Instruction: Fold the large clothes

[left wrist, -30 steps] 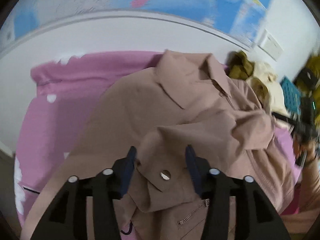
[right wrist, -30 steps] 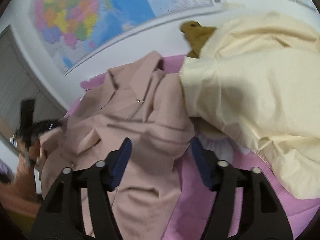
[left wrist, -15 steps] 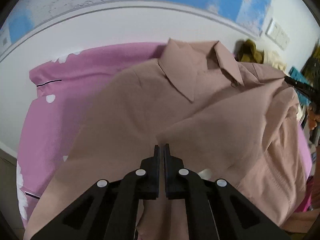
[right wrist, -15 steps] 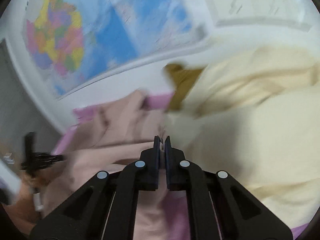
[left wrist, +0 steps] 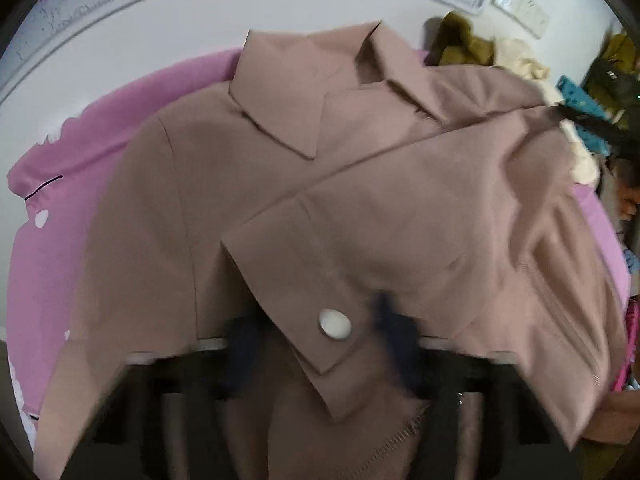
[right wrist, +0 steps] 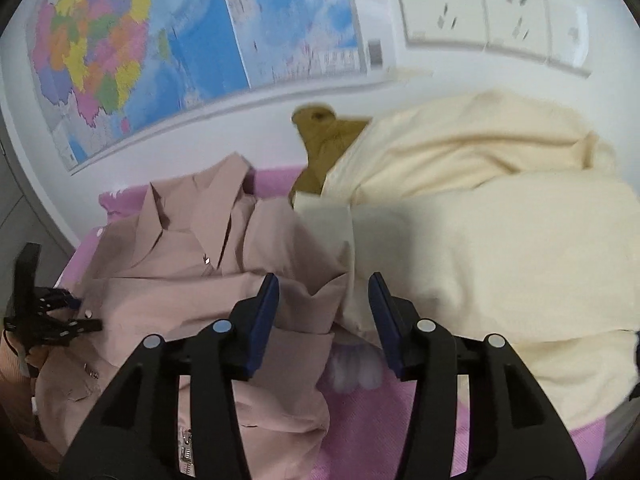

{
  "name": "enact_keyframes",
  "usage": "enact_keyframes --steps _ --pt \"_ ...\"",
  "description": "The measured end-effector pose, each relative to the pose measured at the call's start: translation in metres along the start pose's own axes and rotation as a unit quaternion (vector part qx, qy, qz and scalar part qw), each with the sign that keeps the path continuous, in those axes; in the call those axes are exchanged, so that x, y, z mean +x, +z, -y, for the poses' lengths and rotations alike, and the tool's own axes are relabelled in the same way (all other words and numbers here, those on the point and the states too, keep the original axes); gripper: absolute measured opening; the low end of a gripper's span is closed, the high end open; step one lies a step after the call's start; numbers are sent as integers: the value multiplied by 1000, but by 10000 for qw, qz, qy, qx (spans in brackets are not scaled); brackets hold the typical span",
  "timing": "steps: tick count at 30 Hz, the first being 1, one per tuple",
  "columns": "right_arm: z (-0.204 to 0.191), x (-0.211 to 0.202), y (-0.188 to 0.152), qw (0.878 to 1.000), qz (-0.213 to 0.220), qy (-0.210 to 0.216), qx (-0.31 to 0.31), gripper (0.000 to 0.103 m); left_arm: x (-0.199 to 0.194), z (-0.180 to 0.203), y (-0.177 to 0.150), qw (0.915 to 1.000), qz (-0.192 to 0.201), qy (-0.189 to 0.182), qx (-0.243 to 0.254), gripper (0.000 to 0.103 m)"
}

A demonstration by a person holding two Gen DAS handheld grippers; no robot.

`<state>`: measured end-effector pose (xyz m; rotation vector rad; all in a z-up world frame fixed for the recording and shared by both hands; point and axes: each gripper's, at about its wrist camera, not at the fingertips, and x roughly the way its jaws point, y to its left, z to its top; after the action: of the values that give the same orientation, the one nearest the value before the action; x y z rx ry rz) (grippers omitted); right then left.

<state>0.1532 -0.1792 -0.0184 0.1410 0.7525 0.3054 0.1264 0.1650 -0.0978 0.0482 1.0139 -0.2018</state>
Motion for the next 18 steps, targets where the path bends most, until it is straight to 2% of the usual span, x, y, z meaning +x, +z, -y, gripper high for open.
enact_keyframes --steps 1,2,4,6,7,9,11,13,15,16,18 --pt "-5 -4 1 9999 104 -21 -26 47 1 -1 3 9999 115 81 -23 17" --pt "-14 -10 1 9996 239 63 -120 47 -2 -3 7 9997 223 86 -96 10" --pt "-37 -15 -1 9978 297 423 -411 47 -9 -6 15 9989 401 187 -176 10" --pt "-64 -7 -4 9941 134 731 -793 47 -14 -7 24 9981 519 233 -237 10" --pt "-82 2 -8 9908 -9 839 -1062 47 -13 -7 28 9982 490 225 -249 12" --pt "-107 23 -18 9843 -252 938 -1477 46 -4 -8 31 9985 326 387 -214 23" --pt "-128 54 -28 9764 -751 1125 -1683 45 1 -10 31 9971 259 679 -208 45" --pt "-143 79 -38 9707 -1091 1102 -1838 44 -10 -15 25 9969 360 633 -307 47" --pt "-151 99 -46 9674 -1289 831 -2014 44 -30 -19 17 9956 574 630 -386 52" --pt "-151 103 -47 9680 -1314 781 -1989 44 -47 -22 8 9929 760 840 -362 55" --pt "-146 104 -44 9711 -1296 844 -1817 45 -71 -32 -7 9877 889 1236 -368 59"
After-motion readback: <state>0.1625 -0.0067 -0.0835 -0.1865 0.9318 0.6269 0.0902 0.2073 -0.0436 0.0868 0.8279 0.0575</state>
